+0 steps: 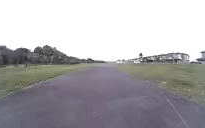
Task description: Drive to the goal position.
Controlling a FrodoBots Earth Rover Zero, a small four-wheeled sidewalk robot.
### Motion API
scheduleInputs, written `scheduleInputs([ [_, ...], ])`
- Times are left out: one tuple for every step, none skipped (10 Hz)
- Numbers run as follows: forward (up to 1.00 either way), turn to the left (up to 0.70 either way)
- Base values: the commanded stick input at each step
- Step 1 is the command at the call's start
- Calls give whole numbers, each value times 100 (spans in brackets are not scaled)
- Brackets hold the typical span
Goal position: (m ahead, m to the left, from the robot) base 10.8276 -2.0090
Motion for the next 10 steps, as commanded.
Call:
scheduleInputs([
  [8, 0],
  [5, 0],
  [5, 0],
  [0, 0],
  [0, 0],
  [0, 0],
  [0, 0],
  [0, 0],
  [0, 0],
  [0, 0],
])
